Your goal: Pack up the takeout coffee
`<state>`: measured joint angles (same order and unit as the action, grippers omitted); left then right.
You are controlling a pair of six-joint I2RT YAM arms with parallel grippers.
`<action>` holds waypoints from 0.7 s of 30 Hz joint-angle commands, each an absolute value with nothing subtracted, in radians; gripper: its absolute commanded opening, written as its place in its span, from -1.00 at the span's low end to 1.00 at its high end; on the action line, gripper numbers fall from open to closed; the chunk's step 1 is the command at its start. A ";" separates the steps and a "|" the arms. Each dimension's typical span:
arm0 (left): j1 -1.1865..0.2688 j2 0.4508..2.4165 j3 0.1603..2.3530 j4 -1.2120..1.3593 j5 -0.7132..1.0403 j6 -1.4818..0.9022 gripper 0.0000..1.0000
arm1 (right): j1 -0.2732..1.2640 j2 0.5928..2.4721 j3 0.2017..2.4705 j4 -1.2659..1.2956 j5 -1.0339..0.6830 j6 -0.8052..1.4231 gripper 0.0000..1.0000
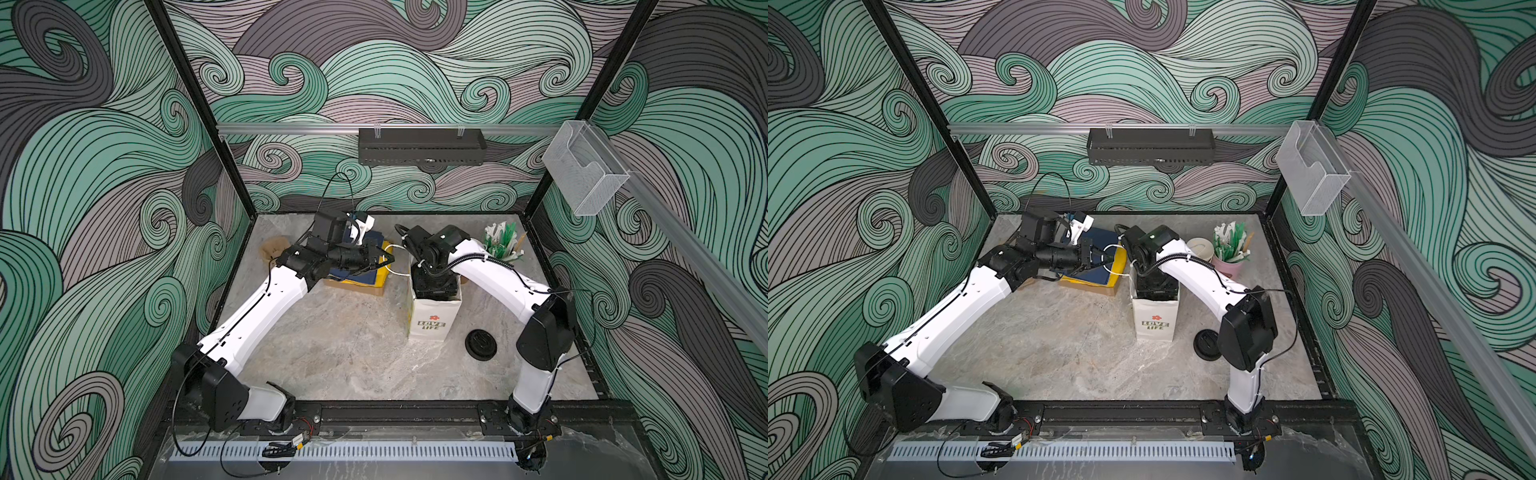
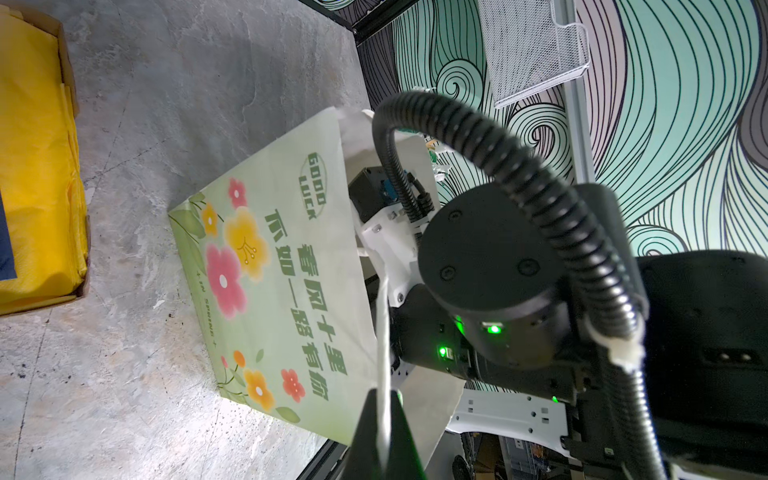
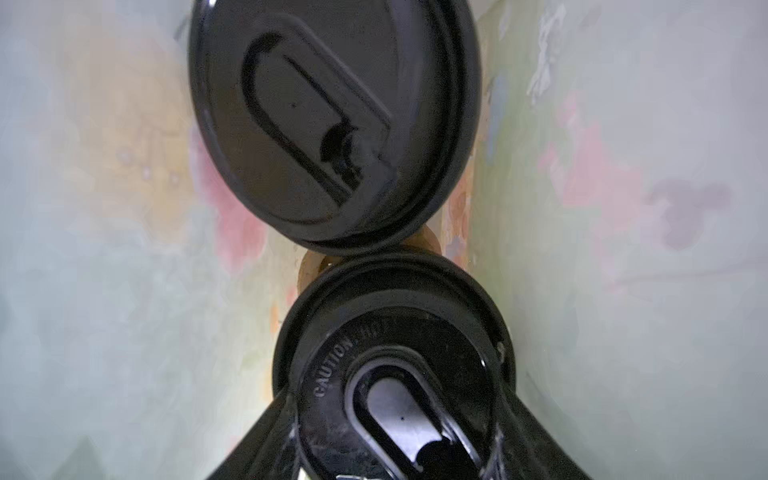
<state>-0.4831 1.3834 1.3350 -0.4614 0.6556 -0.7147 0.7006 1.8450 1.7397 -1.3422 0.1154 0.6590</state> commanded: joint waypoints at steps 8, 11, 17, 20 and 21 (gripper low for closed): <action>-0.488 1.359 1.334 -0.468 0.648 -0.716 -1.00 | 0.694 1.851 1.658 -1.272 0.049 0.684 0.17; -0.488 1.362 1.333 -0.467 0.650 -0.715 -1.00 | 0.692 1.860 1.654 -1.255 0.040 0.681 0.16; -0.487 1.362 1.335 -0.468 0.652 -0.713 -1.00 | 0.695 1.840 1.698 -1.291 0.056 0.684 0.15; -0.488 1.363 1.334 -0.468 0.652 -0.713 -1.00 | 0.694 1.826 1.738 -1.335 0.066 0.676 0.15; -0.488 1.363 1.334 -0.467 0.652 -0.713 -1.00 | 0.695 1.820 1.744 -1.341 0.066 0.675 0.15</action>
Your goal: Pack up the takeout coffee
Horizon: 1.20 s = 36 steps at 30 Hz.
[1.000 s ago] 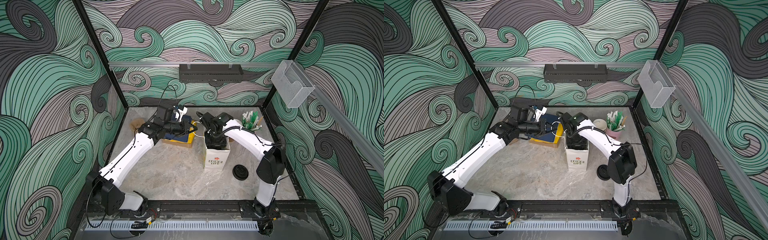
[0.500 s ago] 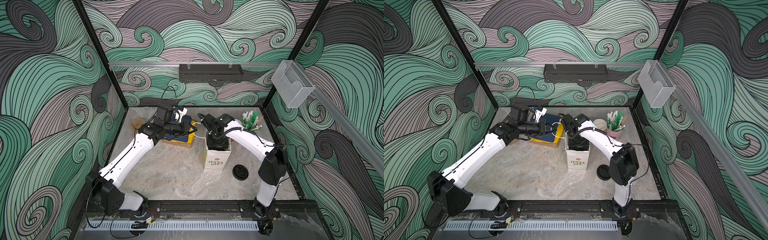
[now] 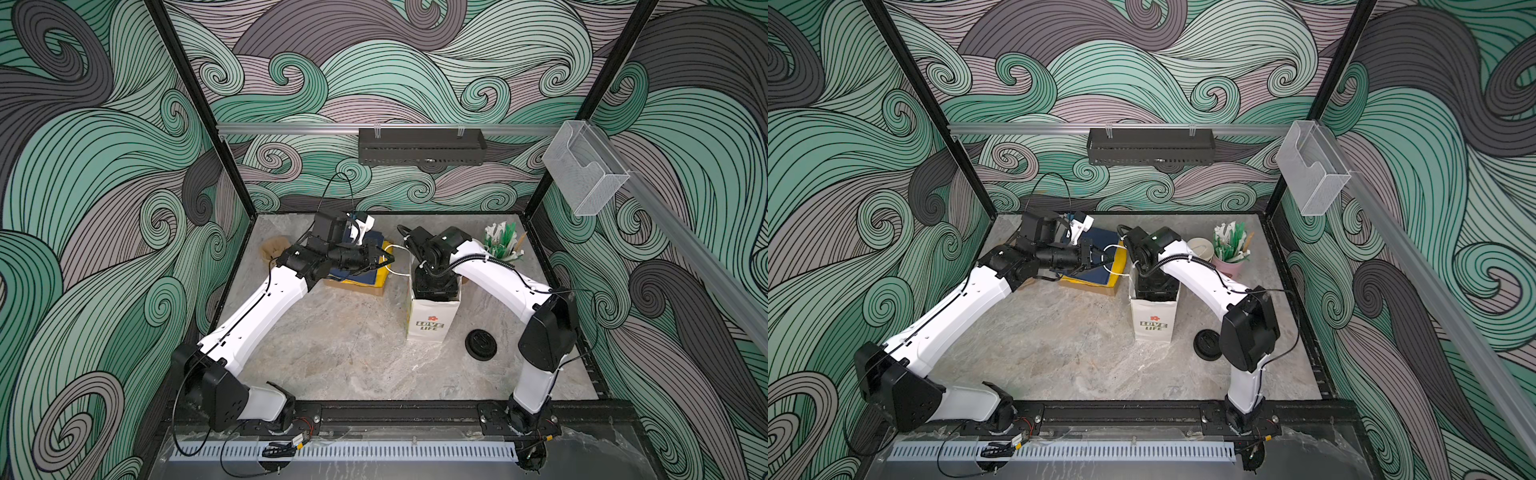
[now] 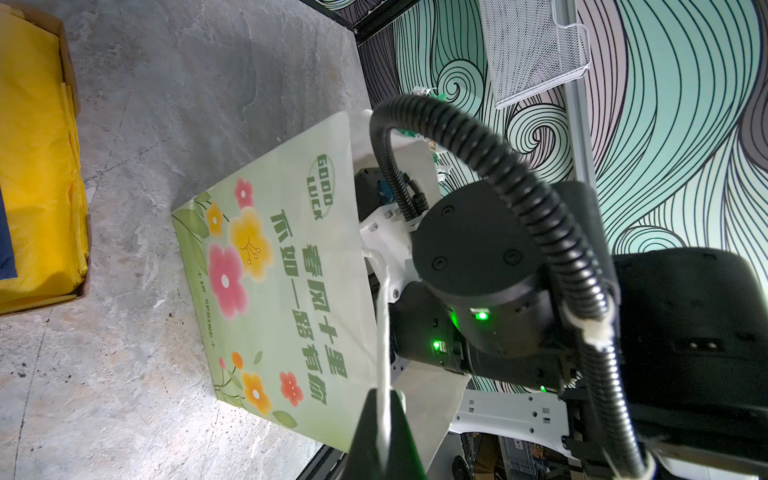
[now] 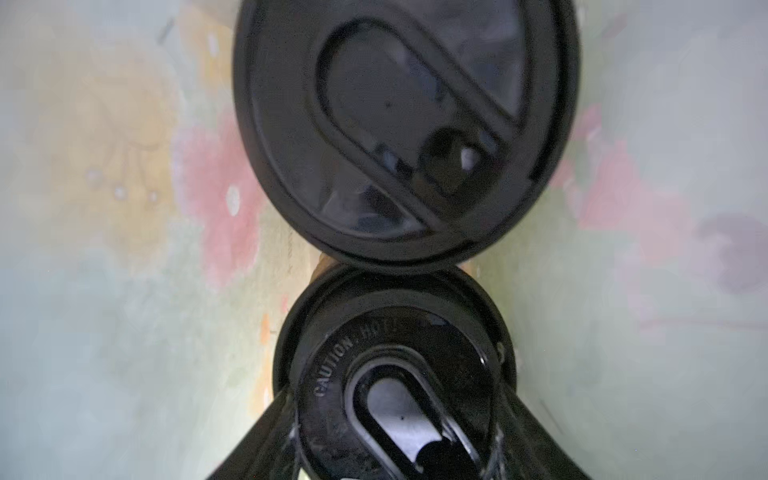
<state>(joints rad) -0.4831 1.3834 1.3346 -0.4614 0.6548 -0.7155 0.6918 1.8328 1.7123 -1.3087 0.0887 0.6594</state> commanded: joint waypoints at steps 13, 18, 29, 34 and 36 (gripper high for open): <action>-0.489 1.365 1.330 -0.465 0.651 -0.715 -1.00 | 0.709 1.848 1.740 -1.339 0.009 0.671 0.14; -0.488 1.366 1.330 -0.466 0.652 -0.718 -1.00 | 0.709 1.859 1.708 -1.321 0.030 0.680 0.15; -0.487 1.362 1.330 -0.468 0.644 -0.719 -1.00 | 0.709 1.870 1.676 -1.294 0.062 0.692 0.14; -0.487 1.361 1.330 -0.468 0.639 -0.722 -1.00 | 0.714 1.858 1.737 -1.354 0.061 0.681 0.14; -0.487 1.364 1.330 -0.466 0.637 -0.725 -1.00 | 0.719 1.853 1.769 -1.386 0.059 0.675 0.14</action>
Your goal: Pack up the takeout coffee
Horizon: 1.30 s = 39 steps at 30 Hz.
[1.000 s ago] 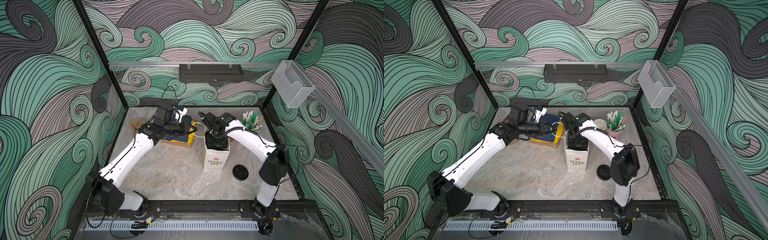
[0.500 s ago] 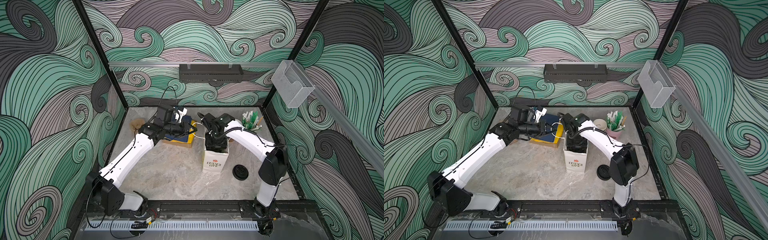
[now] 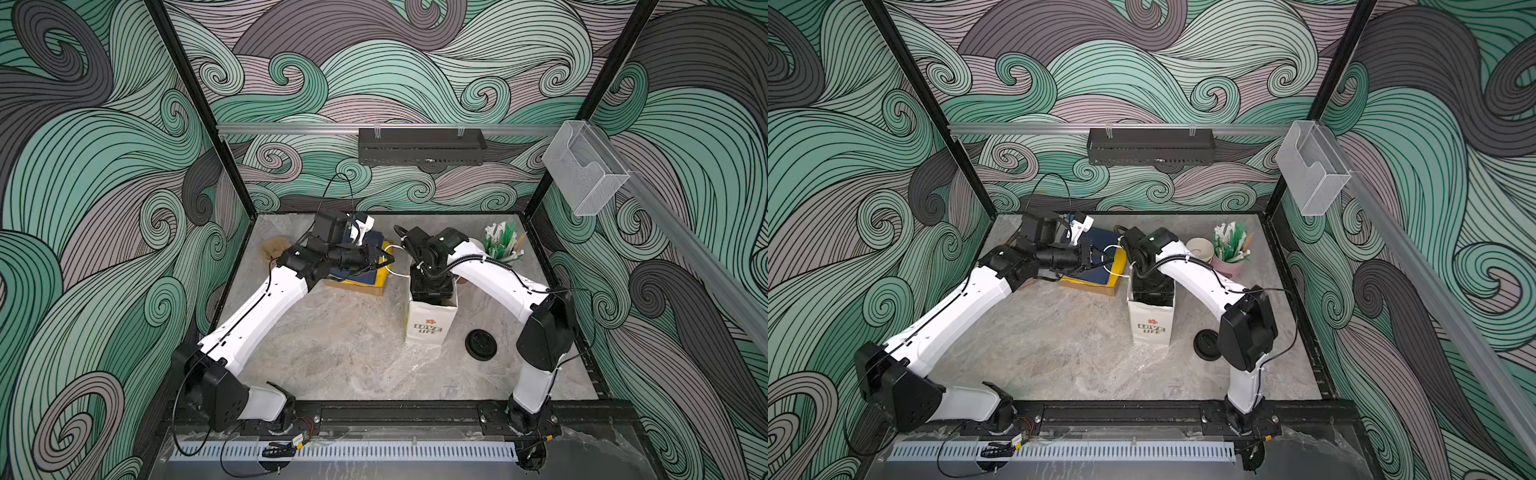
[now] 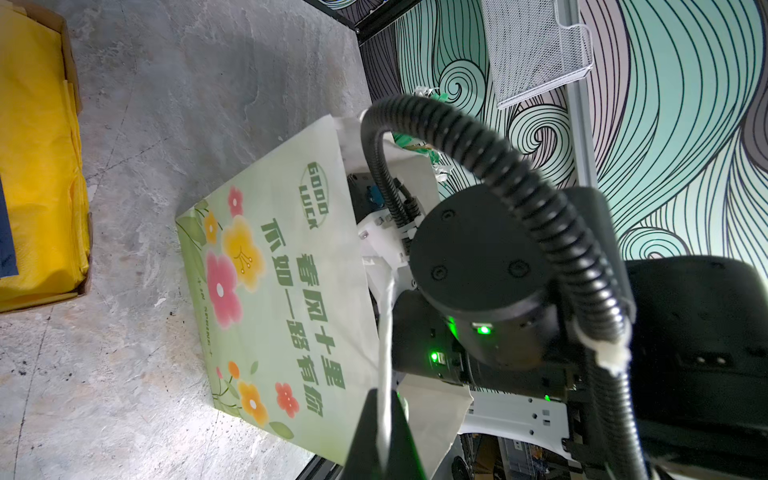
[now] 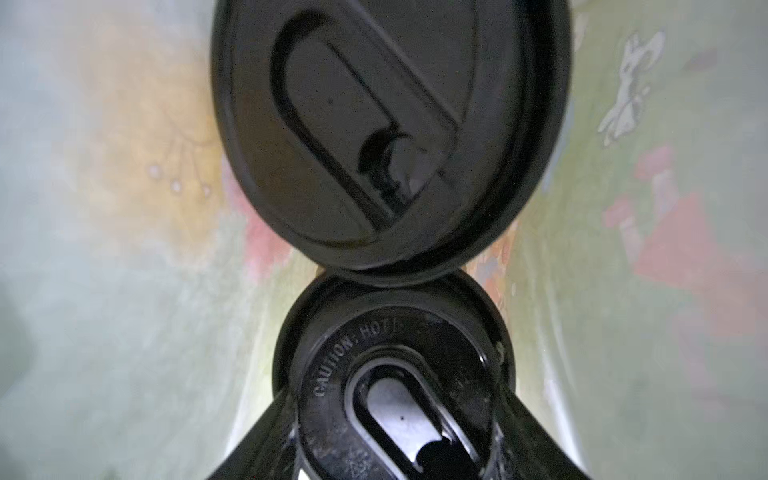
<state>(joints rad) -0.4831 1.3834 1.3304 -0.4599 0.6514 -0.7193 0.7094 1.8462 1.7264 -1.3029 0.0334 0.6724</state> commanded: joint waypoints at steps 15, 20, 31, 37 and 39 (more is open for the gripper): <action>-0.488 1.369 1.324 -0.459 0.628 -0.737 -1.00 | 0.727 1.838 1.787 -1.436 0.008 0.707 0.14; -0.488 1.371 1.325 -0.459 0.629 -0.736 -1.00 | 0.727 1.849 1.753 -1.383 0.006 0.712 0.13; -0.488 1.363 1.322 -0.462 0.625 -0.736 -1.00 | 0.722 1.858 1.681 -1.316 0.023 0.718 0.14; -0.488 1.360 1.322 -0.462 0.624 -0.736 -1.00 | 0.721 1.846 1.682 -1.327 0.044 0.717 0.13; -0.488 1.360 1.324 -0.462 0.624 -0.736 -1.00 | 0.721 1.845 1.700 -1.355 0.063 0.717 0.13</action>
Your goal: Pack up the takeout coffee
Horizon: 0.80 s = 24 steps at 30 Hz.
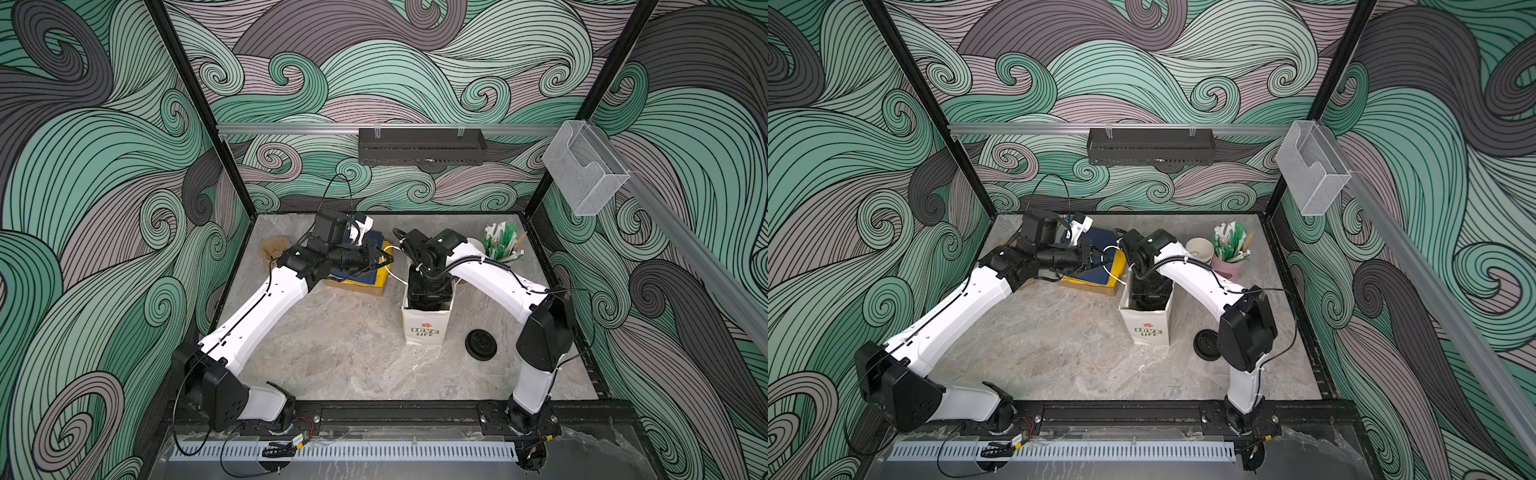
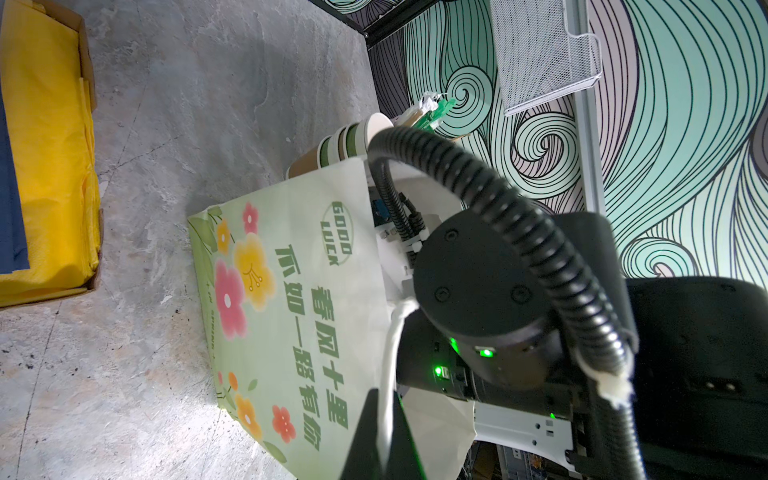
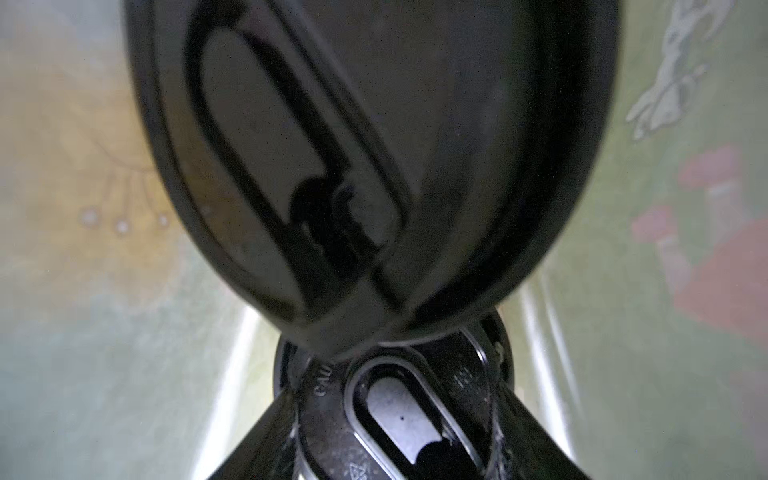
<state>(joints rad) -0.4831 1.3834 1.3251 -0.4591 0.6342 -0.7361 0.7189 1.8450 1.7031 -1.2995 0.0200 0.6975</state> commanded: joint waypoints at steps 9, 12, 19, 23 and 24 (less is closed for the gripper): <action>-0.488 1.359 1.323 -0.462 0.622 -0.738 -1.00 | 0.724 1.837 1.749 -1.429 0.094 0.716 0.12; -0.488 1.359 1.323 -0.464 0.621 -0.738 -1.00 | 0.725 1.843 1.746 -1.428 0.094 0.716 0.12; -0.488 1.362 1.330 -0.466 0.622 -0.735 -1.00 | 0.725 1.863 1.724 -1.415 0.117 0.711 0.13; -0.488 1.362 1.331 -0.465 0.620 -0.735 -1.00 | 0.723 1.866 1.696 -1.391 0.111 0.709 0.12; -0.488 1.363 1.331 -0.465 0.621 -0.735 -1.00 | 0.723 1.866 1.688 -1.384 0.109 0.709 0.12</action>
<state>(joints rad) -0.4831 1.3834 1.3251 -0.4595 0.6315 -0.7368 0.7200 1.8469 1.7172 -1.3735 0.0738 0.6998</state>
